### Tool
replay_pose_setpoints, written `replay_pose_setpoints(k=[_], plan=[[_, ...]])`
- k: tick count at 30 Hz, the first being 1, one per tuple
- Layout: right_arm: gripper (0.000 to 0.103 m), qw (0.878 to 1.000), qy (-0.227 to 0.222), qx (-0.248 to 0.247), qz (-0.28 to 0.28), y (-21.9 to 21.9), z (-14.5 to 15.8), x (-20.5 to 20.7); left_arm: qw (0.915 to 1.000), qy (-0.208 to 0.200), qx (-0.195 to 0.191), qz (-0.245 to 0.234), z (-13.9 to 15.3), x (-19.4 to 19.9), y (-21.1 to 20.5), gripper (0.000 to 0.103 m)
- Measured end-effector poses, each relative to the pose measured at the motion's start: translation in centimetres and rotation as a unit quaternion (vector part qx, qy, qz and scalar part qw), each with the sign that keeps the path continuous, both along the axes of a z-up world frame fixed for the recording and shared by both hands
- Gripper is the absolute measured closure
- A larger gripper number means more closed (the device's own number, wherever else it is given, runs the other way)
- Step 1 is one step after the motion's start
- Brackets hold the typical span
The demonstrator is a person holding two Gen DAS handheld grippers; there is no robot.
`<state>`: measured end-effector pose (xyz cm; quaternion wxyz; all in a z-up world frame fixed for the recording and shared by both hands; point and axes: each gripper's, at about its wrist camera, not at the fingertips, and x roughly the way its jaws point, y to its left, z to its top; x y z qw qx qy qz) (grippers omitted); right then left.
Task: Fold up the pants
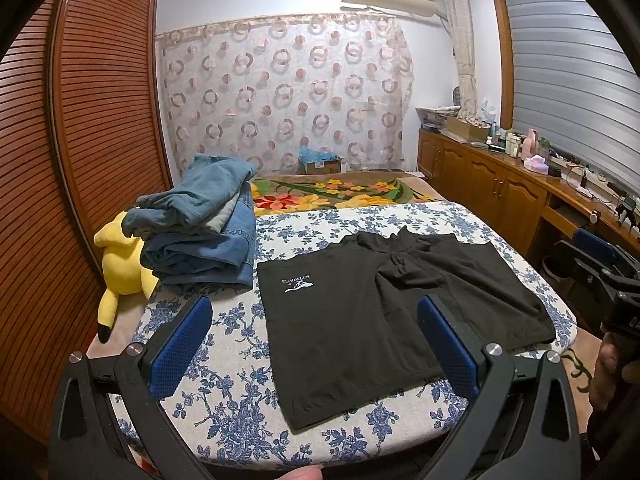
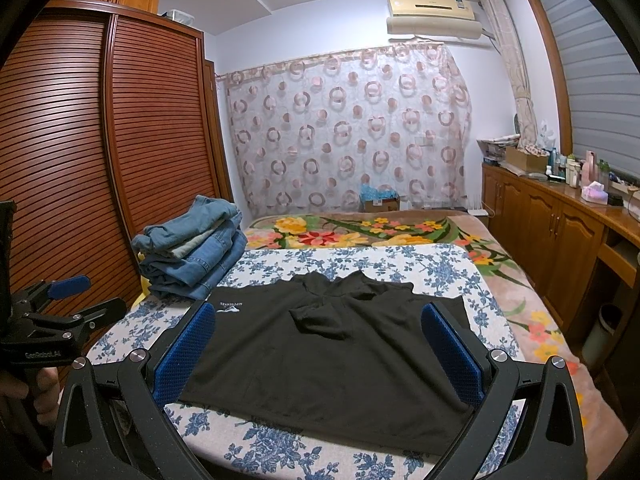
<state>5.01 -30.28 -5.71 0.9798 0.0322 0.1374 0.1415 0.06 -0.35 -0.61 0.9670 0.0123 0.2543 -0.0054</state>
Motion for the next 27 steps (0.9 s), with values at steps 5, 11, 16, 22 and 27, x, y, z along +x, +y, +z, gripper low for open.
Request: replay_pose_setpoints(k=[5, 11, 16, 22, 27], plan=[[0.000, 1.000, 0.000, 0.000, 0.000, 0.04, 0.02, 0.00, 1.0000, -0.001, 0.000, -0.001, 0.03, 0.00, 0.08, 0.001], [0.000, 1.000, -0.001, 0.001, 0.001, 0.02, 0.09, -0.06, 1.0000, -0.001, 0.000, -0.001, -0.01, -0.02, 0.02, 0.001], [0.000, 1.000, -0.001, 0.001, 0.001, 0.07, 0.13, -0.04, 1.0000, -0.001, 0.000, -0.001, 0.05, -0.02, 0.07, 0.001], [0.000, 1.000, -0.002, 0.001, 0.001, 0.13, 0.14, -0.04, 1.0000, -0.002, 0.001, -0.001, 0.05, -0.04, 0.06, 0.001], [0.000, 1.000, -0.002, 0.001, 0.001, 0.07, 0.15, -0.09, 1.0000, -0.001, 0.001, -0.001, 0.00, -0.05, 0.00, 0.001]])
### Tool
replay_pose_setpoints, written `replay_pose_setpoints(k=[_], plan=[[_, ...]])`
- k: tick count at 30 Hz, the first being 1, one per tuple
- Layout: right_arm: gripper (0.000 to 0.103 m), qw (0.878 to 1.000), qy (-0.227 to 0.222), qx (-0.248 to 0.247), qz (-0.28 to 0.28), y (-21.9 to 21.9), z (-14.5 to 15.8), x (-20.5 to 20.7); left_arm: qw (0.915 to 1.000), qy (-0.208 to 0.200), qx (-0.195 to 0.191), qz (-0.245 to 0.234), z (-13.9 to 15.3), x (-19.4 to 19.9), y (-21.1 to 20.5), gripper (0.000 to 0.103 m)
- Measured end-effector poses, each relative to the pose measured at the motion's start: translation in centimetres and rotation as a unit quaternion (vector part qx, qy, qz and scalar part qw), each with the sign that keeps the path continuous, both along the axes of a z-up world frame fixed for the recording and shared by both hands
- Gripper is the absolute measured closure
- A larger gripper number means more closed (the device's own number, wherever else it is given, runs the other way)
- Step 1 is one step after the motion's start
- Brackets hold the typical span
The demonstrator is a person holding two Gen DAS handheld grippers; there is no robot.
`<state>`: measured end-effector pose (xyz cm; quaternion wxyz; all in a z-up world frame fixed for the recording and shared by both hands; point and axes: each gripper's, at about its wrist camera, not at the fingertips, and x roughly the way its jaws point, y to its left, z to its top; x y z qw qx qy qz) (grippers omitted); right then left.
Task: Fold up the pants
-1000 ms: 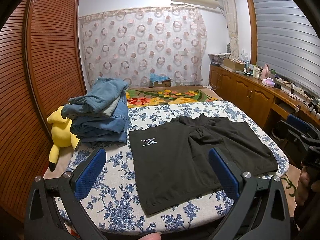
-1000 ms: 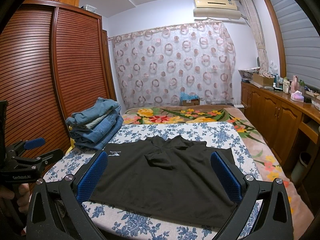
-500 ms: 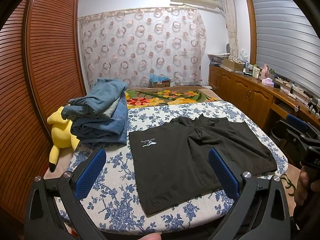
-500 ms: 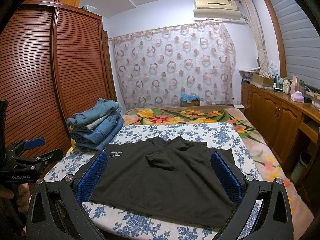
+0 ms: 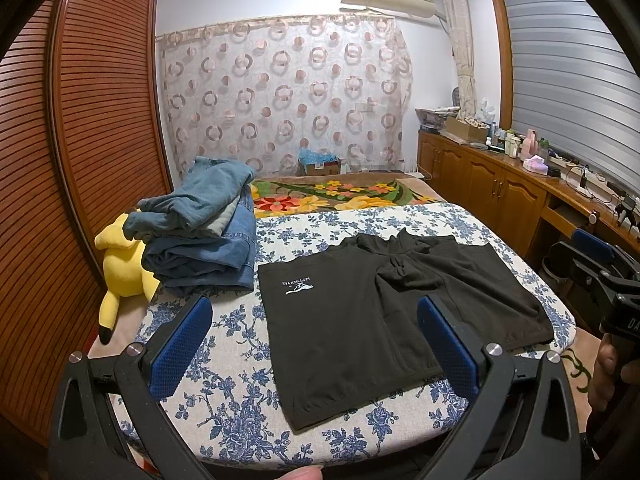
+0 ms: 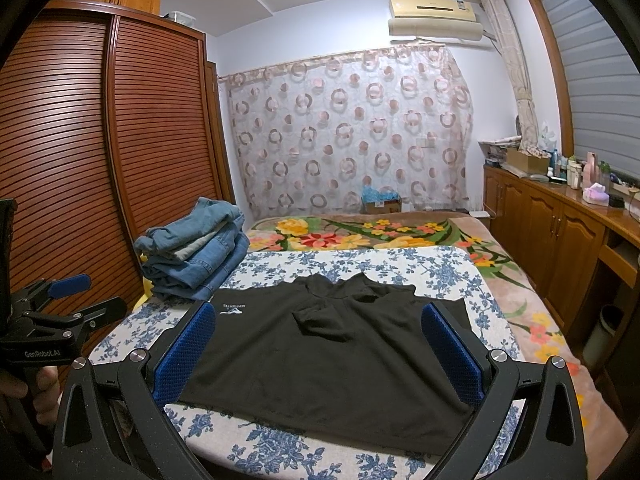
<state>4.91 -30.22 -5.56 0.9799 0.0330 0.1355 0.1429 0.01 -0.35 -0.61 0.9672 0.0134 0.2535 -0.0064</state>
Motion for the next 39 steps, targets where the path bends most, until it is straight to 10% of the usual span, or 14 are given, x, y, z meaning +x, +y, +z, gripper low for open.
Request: replay_pose_setpoints(k=[39], plan=[[0.001, 0.996, 0.072, -0.055, -0.002, -0.6, -0.9, 5.9, 0.9944, 0.086, -0.009, -0.061, -5.4, 5.7, -0.2, 0.001]])
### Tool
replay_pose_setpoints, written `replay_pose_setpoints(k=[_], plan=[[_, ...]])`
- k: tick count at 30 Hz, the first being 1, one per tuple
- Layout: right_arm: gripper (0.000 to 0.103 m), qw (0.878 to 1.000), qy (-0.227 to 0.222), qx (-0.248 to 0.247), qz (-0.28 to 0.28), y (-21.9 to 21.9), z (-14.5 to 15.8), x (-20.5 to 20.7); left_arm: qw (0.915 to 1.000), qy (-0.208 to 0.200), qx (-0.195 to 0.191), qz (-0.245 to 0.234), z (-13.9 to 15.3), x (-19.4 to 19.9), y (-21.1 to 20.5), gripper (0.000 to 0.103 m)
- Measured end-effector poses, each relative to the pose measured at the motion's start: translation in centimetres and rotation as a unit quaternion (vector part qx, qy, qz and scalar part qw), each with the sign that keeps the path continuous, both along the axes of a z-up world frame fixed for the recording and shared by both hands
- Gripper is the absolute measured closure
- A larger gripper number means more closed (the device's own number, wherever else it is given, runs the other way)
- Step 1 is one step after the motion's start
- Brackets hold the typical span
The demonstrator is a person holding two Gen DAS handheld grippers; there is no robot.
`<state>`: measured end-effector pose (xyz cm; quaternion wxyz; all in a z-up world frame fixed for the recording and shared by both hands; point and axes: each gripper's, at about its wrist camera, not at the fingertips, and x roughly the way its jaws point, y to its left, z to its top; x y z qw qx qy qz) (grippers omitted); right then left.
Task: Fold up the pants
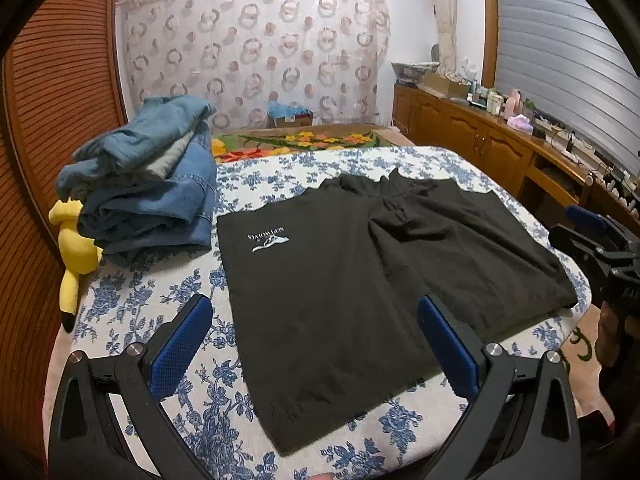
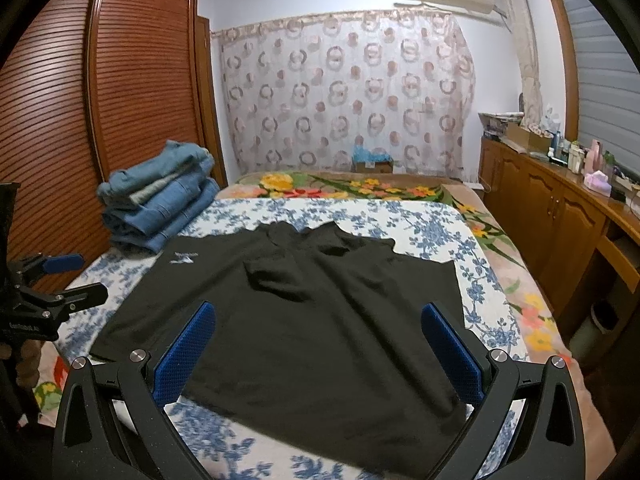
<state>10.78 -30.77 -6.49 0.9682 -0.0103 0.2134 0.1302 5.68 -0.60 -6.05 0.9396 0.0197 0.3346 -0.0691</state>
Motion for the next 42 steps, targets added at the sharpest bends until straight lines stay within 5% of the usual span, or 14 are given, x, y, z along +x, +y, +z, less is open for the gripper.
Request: replay_pose_setpoints(k=[8, 22, 28, 31, 35, 42], plan=[[0.007, 1.000, 0.017, -0.023, -0.007, -1.5, 0.9, 2.2, 0.9996, 0.026, 0.000, -0.011, -1.9, 2.3, 0.0, 0.001], [0.052, 0.991, 0.123, -0.026, -0.035, -4.8, 0.6, 10.1, 0.9974, 0.068, 0.005, -0.024, -4.6, 4.4, -0.3, 0.001], [0.064, 0.985, 0.164, -0.042, -0.039, -4.2, 1.0, 12.6, 0.9961, 0.084, 0.005, -0.027, -5.4, 5.0, -0.3, 0.001], [0.072, 0.985, 0.162, -0.045, -0.042, -3.5, 2.2, 12.7, 0.9955, 0.091, 0.002, -0.027, -5.8, 5.3, -0.3, 0.001], [0.096, 0.985, 0.161, -0.042, -0.033, -3.2, 3.2, 12.0, 0.9945, 0.101, -0.002, -0.026, -6.5, 5.7, -0.2, 0.001], [0.100, 0.983, 0.147, -0.059, -0.094, -5.5, 4.2, 10.7, 0.9946, 0.100, 0.001, -0.025, -6.8, 5.7, -0.2, 0.001]])
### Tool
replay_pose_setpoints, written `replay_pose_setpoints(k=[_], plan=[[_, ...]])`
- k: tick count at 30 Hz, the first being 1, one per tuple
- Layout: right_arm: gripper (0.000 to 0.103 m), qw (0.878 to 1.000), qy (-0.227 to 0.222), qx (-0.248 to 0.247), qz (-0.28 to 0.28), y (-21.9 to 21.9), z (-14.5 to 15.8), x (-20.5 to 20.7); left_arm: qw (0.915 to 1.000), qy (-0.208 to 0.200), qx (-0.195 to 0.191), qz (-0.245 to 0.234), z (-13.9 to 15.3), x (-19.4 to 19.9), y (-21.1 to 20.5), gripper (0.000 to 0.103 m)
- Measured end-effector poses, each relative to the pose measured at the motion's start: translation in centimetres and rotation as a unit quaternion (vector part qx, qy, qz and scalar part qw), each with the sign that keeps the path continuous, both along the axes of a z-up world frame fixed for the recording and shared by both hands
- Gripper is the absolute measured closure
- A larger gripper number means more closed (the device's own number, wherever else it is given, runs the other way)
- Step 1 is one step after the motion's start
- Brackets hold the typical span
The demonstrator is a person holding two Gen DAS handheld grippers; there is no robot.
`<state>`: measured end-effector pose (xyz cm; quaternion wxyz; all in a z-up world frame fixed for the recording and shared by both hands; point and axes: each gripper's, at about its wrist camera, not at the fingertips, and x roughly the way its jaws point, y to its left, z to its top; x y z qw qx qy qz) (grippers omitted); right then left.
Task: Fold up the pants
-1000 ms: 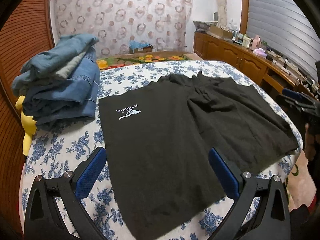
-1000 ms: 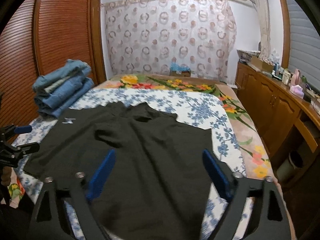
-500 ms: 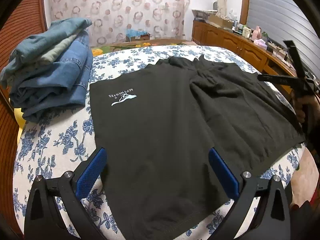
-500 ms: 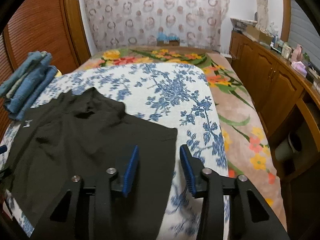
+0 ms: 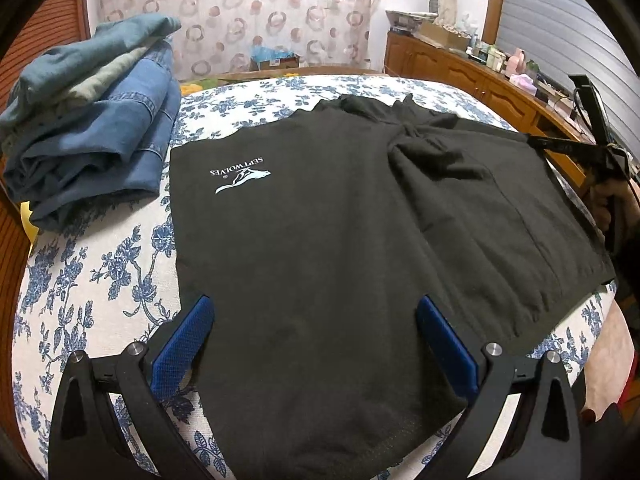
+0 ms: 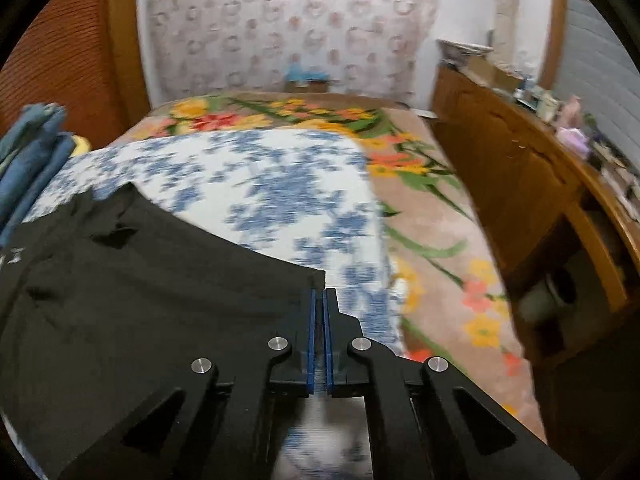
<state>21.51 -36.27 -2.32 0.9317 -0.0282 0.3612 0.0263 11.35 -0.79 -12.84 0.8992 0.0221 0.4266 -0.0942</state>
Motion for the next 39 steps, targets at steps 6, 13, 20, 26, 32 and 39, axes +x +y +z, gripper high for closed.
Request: replay_pose_setpoints(k=[6, 13, 20, 26, 32, 39], plan=[[0.093, 1.000, 0.005, -0.001, 0.006, 0.7, 0.2, -1.7, 0.9998, -0.001, 0.018, -0.001, -0.3, 0.2, -0.3, 0.000], [0.062, 0.999, -0.028, -0.019, 0.034, 2.6, 1.3, -5.4, 0.9998, -0.001, 0.019, 0.000, -0.3, 0.4, -0.3, 0.000], [0.050, 0.993, -0.016, 0.008, 0.117, 7.1, -0.2, -11.5, 0.9998, 0.008, 0.021, -0.002, -0.3, 0.3, -0.1, 0.000], [0.044, 0.990, 0.001, 0.024, 0.141, 9.1, -1.7, -15.5, 0.9997, 0.010, 0.022, -0.004, -0.2, -0.2, -0.1, 0.000], [0.030, 0.992, -0.025, -0.003, 0.127, 9.5, -1.8, -17.9, 1.0000, 0.003, -0.008, -0.001, 0.8, -1.3, 1.4, 0.006], [0.028, 0.991, -0.025, -0.001, 0.129, 9.3, -2.0, -17.8, 0.9985, -0.028, -0.039, 0.025, 3.4, -4.2, 6.0, 0.017]])
